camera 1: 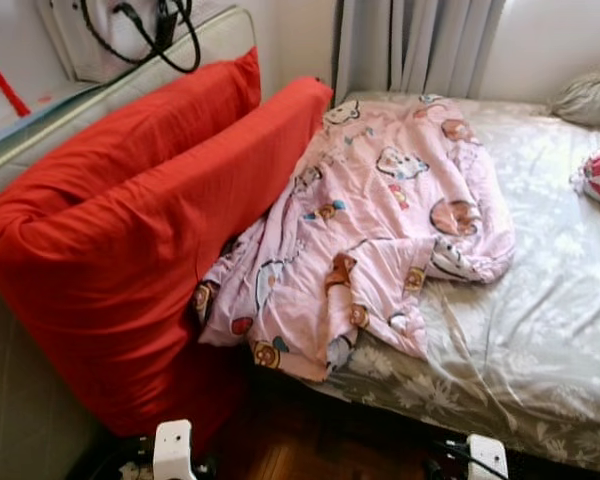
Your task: Clean up the room
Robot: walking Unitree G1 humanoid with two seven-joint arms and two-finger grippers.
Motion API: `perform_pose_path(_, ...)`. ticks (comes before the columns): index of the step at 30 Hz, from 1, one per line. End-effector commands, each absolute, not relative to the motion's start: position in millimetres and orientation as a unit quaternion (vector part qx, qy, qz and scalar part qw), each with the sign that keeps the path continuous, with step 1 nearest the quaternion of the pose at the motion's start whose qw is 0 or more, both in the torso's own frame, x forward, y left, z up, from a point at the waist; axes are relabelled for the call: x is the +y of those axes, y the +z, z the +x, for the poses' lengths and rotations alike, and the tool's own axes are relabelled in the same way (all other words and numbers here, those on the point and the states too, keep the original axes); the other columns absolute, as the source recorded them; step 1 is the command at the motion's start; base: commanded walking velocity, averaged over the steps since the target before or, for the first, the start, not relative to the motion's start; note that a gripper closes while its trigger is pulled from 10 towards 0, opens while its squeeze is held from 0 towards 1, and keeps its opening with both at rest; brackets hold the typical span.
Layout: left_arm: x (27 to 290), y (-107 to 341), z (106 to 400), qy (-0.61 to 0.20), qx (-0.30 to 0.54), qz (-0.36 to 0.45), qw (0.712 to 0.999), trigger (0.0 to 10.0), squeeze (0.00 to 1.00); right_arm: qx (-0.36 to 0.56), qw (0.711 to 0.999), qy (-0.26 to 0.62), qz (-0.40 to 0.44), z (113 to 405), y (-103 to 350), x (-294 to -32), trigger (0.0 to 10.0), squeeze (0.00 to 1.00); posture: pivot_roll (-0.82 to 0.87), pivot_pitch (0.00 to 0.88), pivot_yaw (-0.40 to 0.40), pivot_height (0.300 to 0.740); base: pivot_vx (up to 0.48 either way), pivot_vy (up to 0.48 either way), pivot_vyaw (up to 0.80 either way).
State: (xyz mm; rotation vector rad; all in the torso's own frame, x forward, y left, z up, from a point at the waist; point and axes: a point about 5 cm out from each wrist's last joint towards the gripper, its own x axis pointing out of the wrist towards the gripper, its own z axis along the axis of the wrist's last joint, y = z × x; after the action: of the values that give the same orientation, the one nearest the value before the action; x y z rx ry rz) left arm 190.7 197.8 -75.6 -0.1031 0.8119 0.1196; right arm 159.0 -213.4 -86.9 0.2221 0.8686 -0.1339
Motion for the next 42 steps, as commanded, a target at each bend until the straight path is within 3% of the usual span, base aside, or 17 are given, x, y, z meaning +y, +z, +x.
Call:
perform_pose_path(1, 200.2, -76.6, 188.4, 0.058, 0.401, -0.045, 0.913, 10.0, 0.00, 0.423, 0.897, -0.064, 0.110, 157.5, -88.0, -211.6, 10.0, 0.00, 0.07, 0.055, 0.048, 0.740, 0.244, 0.000, 0.00)
perform_pose_path(8, 199.9, -76.5, 188.9, 0.057, 0.401, -0.045, 0.913, 10.0, 0.00, 0.422, 0.899, -0.057, 0.104, 158.8, -87.3, -211.5, 10.0, 0.00, 0.07, 0.062, 0.047, 0.740, 0.251, 0.000, 0.00)
perform_pose_path(17, 199.8, -76.1, 189.6, 0.056, 0.399, -0.045, 0.914, 10.0, 0.00, 0.421, 0.900, -0.051, 0.105, 159.7, -86.9, -211.2, 10.0, 0.00, 0.07, 0.070, 0.046, 0.740, 0.256, 0.000, 0.56)
perform_pose_path(42, 196.7, -76.1, 190.2, 0.049, 0.398, -0.045, 0.915, 10.0, 0.00, 0.429, 0.897, -0.051, 0.095, 159.2, -87.3, -212.7, 10.0, 0.00, 0.07, 0.078, 0.041, 0.740, 0.272, 0.000, 0.00)
